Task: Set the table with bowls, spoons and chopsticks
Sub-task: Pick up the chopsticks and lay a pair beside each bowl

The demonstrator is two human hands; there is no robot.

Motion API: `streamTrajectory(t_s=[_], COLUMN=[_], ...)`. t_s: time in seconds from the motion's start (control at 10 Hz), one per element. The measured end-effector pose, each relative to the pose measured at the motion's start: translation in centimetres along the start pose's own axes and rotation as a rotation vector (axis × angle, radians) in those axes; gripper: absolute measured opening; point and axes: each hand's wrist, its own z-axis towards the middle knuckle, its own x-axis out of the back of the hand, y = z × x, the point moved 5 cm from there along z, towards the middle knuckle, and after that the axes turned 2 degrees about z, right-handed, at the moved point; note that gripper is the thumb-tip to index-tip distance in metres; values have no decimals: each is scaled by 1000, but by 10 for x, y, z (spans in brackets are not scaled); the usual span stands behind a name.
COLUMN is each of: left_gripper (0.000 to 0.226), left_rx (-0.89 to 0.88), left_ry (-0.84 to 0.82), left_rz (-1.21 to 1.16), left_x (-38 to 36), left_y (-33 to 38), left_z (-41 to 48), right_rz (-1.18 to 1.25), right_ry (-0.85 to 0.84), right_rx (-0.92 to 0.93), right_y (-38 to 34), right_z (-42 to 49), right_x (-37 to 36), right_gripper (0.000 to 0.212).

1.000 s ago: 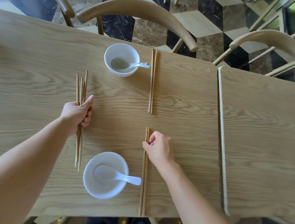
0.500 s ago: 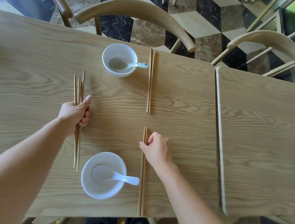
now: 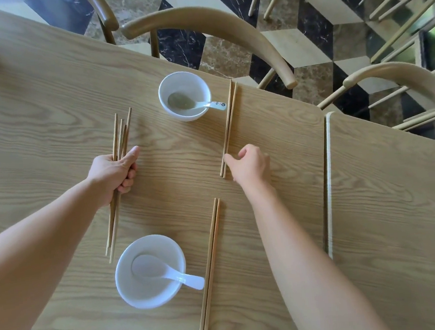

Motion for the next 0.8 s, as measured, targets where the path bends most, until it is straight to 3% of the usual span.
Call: streamTrajectory(t_s=[0.1,0.4,0.8], left_gripper=[42,42,42], left_rx=[-5,-6,-11], left_ry=[3,5,5], left_rz=[-4,-4,-4], left_x=[0,0,0], left_y=[-1,-1,-1], left_z=[3,4,4], right_rz=[-33,-158,-142], right_ry=[-18,-37,-21], right_rx=[13,68,88], right_y=[-12,-25,-24], right_z=[7,9,10], right_x=[-6,-7,-8], right_gripper=[34,12,15])
